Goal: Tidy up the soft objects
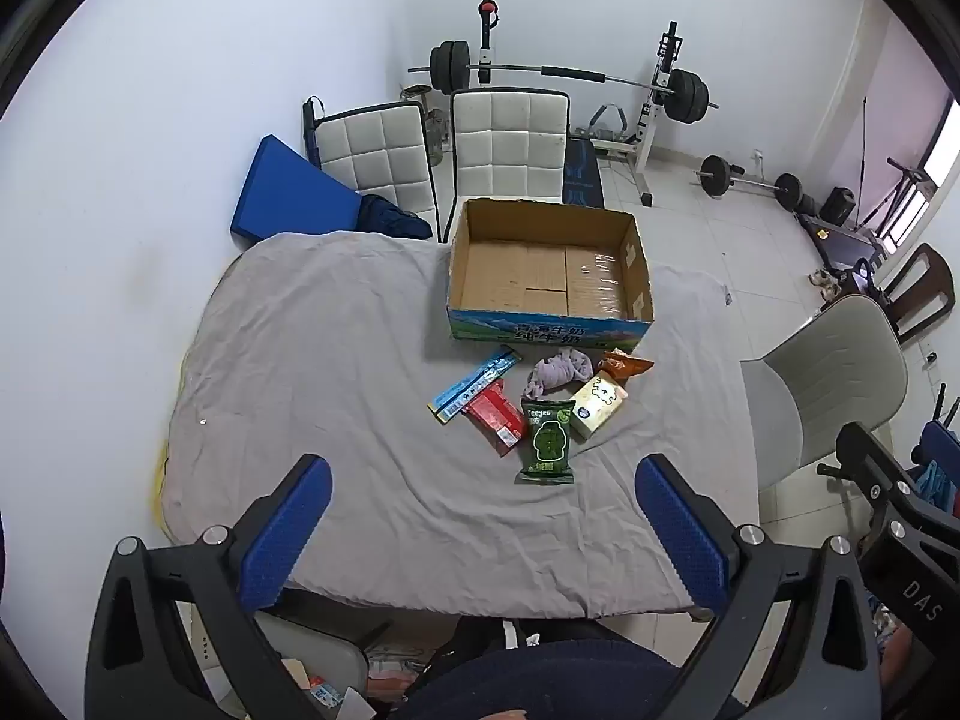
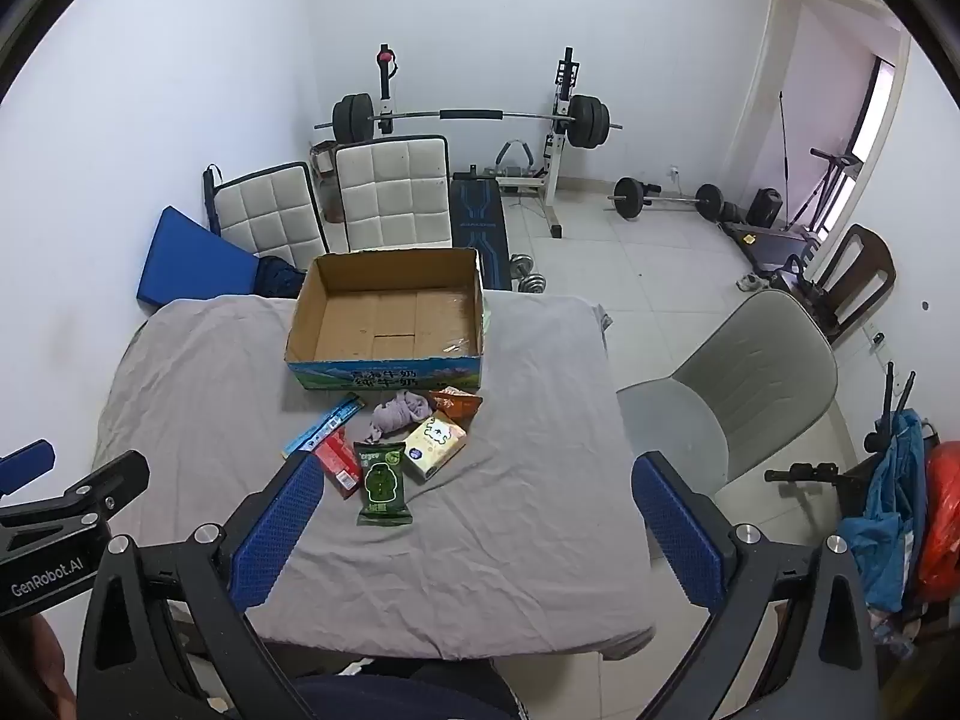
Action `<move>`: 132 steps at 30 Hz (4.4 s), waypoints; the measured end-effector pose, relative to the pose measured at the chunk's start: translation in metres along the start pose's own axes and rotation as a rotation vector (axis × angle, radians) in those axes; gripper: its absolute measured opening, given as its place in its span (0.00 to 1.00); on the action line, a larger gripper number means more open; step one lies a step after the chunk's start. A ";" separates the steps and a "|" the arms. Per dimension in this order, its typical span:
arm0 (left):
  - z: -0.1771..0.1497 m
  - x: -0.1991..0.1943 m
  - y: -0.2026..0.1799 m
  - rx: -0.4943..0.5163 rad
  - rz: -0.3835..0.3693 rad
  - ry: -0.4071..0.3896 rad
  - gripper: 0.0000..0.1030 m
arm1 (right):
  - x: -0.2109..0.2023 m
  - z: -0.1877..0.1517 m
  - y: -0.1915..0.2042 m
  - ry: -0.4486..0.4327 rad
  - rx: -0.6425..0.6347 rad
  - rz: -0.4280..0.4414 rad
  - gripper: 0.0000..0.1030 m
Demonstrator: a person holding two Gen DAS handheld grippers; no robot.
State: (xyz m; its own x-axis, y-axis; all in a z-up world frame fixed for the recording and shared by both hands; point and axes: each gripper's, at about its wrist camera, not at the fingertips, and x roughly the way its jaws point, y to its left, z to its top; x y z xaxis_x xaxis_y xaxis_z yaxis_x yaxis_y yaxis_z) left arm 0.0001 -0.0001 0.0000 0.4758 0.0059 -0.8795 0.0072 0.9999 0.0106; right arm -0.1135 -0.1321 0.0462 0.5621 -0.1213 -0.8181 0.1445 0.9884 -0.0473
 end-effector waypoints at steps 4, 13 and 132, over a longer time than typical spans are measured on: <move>0.000 0.000 0.000 -0.003 -0.006 -0.003 1.00 | 0.001 -0.001 0.000 0.003 0.001 -0.002 1.00; -0.005 -0.004 -0.004 0.005 -0.010 -0.019 1.00 | -0.009 -0.006 0.004 -0.016 0.009 -0.011 1.00; -0.028 0.435 -0.088 0.030 -0.038 0.587 0.97 | 0.458 -0.041 -0.030 0.683 0.274 0.180 1.00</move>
State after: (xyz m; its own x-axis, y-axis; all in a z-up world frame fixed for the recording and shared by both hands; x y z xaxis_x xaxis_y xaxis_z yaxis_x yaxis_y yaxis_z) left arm 0.1818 -0.0852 -0.3973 -0.0919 -0.0159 -0.9956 0.0436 0.9988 -0.0200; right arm 0.1058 -0.2139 -0.3507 -0.0206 0.2120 -0.9771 0.3452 0.9187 0.1920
